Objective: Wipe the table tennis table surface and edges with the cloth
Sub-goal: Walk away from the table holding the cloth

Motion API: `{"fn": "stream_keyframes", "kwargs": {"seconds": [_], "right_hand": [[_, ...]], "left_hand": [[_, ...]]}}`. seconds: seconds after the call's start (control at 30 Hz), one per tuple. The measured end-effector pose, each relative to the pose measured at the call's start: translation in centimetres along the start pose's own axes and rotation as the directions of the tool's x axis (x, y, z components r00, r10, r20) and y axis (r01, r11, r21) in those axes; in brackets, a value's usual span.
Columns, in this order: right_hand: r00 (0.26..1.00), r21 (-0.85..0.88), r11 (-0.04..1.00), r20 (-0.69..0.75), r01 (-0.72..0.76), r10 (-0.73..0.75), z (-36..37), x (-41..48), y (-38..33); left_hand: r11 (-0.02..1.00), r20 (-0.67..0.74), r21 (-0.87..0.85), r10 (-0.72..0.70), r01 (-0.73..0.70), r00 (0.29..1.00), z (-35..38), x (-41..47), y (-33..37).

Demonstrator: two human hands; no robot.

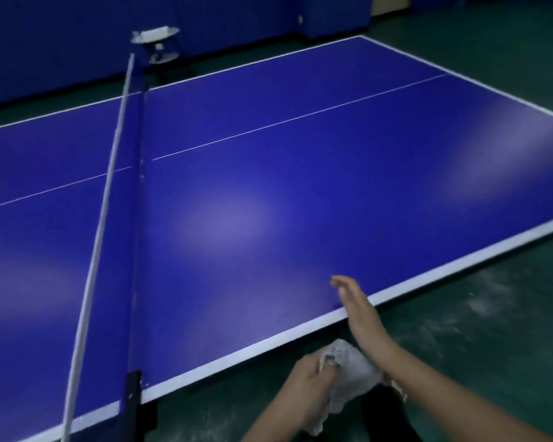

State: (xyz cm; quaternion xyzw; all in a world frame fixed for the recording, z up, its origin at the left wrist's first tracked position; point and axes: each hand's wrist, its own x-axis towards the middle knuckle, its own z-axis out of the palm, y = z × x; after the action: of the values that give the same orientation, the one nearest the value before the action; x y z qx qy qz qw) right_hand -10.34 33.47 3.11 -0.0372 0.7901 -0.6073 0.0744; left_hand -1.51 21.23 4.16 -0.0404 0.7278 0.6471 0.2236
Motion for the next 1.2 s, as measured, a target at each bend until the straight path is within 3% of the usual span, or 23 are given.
{"fn": "stream_keyframes", "kwargs": {"seconds": [0.07,0.2,0.27,0.37,0.5,0.63,0.7,0.8,0.93,1.07,1.2], "right_hand": [[0.993,0.010,1.000,-0.119,-0.007,0.009,-2.3,-1.5,0.8],[0.998,-0.125,0.990,0.015,0.061,-0.060,-3.7,-4.9,1.4],[0.999,-0.095,0.994,0.003,0.046,-0.046,-4.9,-5.5,1.6],[0.997,0.019,0.999,-0.078,-0.027,0.028,-8.5,-5.6,2.1],[0.983,-0.018,0.997,-0.171,-0.078,0.074,-13.7,-6.2,3.8],[0.934,-0.053,0.979,-0.312,-0.197,0.171,-18.9,-6.7,5.7],[0.924,-0.108,0.966,-0.333,-0.234,0.186,-21.2,-7.0,6.2],[0.941,-0.335,0.903,-0.291,-0.269,0.172,-24.5,-7.5,6.5],[0.949,-0.572,0.763,-0.254,-0.302,0.185,-28.9,-8.5,7.5],[0.918,-0.590,0.716,-0.345,-0.373,0.195,-34.9,-10.9,8.5],[0.817,-0.520,0.668,-0.522,-0.533,0.245,-41.2,-14.7,9.3]], "left_hand": [[0.993,0.037,0.121,-0.015,0.011,0.999,1.0,0.4,-0.2],[0.949,0.207,0.300,0.030,-0.092,0.978,4.5,1.6,1.7],[0.913,0.280,0.377,0.049,-0.157,0.959,6.4,2.3,2.8],[0.906,0.328,0.400,0.001,-0.139,0.945,8.9,3.2,3.8],[0.882,0.412,0.454,-0.080,-0.129,0.908,12.2,4.6,4.8],[0.878,0.495,0.418,-0.005,-0.233,0.869,14.6,6.3,7.0],[0.808,0.505,0.489,0.046,-0.329,0.862,15.8,7.9,7.5],[0.664,0.528,0.605,0.077,-0.438,0.846,18.2,10.7,7.9],[0.633,0.524,0.647,0.035,-0.425,0.851,22.2,14.1,8.8],[0.585,0.539,0.679,0.013,-0.444,0.842,27.2,17.5,9.8],[0.535,0.571,0.666,0.083,-0.520,0.817,32.8,20.2,11.3]]}}
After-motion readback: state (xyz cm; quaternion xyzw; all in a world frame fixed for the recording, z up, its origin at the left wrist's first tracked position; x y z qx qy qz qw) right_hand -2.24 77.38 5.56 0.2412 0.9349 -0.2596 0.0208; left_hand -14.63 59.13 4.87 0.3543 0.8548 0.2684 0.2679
